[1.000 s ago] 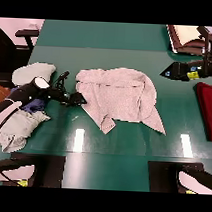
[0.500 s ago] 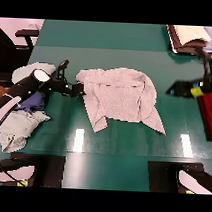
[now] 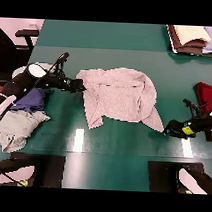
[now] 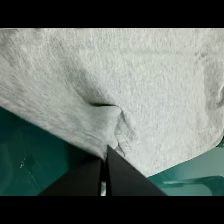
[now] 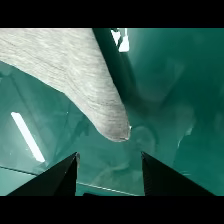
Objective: Fold the shirts.
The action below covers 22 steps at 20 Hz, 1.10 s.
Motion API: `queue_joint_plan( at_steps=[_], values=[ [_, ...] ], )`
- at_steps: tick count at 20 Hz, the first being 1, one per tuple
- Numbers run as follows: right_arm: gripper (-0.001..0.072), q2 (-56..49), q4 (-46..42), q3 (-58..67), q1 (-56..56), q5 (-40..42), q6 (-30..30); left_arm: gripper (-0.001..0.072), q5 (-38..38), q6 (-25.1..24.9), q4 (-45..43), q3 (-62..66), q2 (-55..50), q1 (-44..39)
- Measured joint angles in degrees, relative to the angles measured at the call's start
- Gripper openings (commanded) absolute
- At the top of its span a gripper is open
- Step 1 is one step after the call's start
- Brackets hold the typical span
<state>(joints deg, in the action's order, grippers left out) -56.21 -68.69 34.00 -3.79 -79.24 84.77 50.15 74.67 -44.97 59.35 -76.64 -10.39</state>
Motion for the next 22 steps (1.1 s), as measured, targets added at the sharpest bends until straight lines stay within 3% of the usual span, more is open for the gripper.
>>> queue_joint_plan(
  at_steps=[3, 4, 6, 7, 8, 15, 22],
  values=[
    [0.0445, -2.5, 0.9, -0.9, 2.0, 3.7, -0.1, 0.0021, 0.4, 0.0, 0.0, 0.0, 0.1, 0.0],
    [0.0392, -3.4, 1.0, -0.5, 2.7, 4.7, -0.1, 0.0022, 0.6, 0.0, 0.0, 0.0, 0.1, 0.0],
    [0.0203, -5.3, 1.1, 0.7, 4.0, 6.1, -0.2, 0.0021, 1.1, -0.1, 0.0, 0.0, 0.1, 0.0],
    [0.0068, -6.0, 1.1, 1.4, 4.4, 6.7, -0.2, 0.002, 1.3, -0.1, 0.0, 0.0, 0.1, 0.0],
    [0.0014, -6.6, 1.1, 2.0, 4.7, 7.0, -0.2, 0.002, 1.6, -0.1, 0.0, 0.1, 0.1, 0.0],
    [0.0013, 0.3, 4.0, 10.2, 5.0, 4.4, -0.2, 0.002, 7.1, -0.1, -2.4, 4.7, 8.8, 2.4],
    [0.0013, 13.4, 10.4, 42.9, -2.0, 5.9, -0.2, 0.0021, 13.4, 0.5, -5.0, 34.0, 25.0, 10.1]
  ],
)
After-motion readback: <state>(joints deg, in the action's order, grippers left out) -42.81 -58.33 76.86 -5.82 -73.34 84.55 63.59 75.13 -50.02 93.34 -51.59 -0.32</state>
